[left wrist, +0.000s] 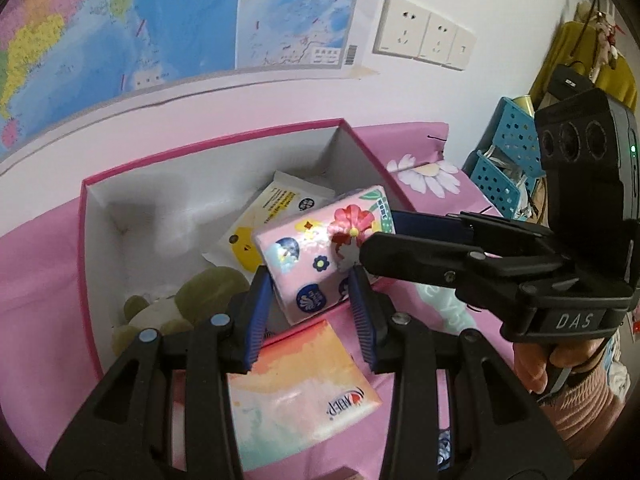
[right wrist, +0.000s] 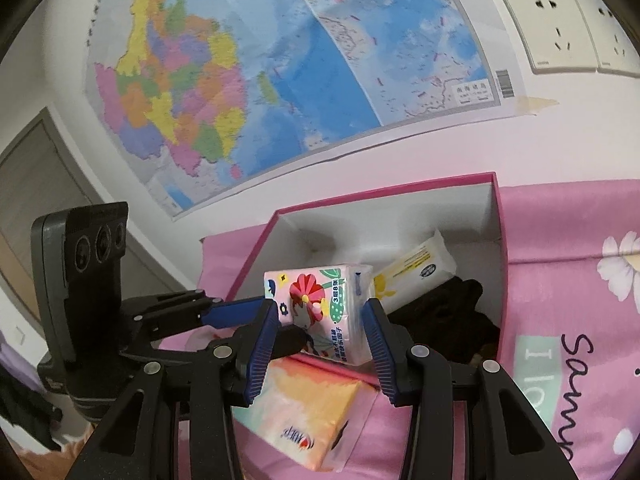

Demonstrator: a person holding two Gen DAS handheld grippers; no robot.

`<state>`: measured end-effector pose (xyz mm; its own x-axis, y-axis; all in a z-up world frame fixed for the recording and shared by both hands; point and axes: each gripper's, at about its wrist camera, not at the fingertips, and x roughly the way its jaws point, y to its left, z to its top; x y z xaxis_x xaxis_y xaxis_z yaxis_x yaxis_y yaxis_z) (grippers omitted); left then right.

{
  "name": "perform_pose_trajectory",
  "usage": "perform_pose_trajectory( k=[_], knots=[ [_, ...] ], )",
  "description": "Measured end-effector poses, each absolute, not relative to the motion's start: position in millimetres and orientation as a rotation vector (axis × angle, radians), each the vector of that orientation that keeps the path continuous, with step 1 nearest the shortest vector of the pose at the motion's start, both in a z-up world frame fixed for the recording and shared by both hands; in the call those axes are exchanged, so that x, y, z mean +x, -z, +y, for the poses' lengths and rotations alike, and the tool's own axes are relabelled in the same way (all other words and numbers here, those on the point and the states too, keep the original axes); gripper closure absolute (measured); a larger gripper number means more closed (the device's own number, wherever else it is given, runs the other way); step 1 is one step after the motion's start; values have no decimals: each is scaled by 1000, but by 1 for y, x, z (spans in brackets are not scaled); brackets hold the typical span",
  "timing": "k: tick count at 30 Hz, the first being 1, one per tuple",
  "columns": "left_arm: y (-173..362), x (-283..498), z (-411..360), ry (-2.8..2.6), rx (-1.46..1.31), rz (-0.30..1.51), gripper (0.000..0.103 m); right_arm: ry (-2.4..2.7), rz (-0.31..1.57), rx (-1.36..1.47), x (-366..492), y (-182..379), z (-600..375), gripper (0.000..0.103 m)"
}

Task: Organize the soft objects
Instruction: 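Carry the floral tissue pack with the right gripper and release it into the box, then grasp the blue gingham scrunchie with the right gripper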

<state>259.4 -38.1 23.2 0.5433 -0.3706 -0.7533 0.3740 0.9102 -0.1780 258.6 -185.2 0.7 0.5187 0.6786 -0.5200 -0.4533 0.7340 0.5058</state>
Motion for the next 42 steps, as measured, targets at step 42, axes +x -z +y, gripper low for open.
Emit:
perform_pose_trajectory(
  k=[42],
  knots=[
    [-1,94,31,477,-25,840,53,-831,868,159,110,22,-196,52]
  ],
)
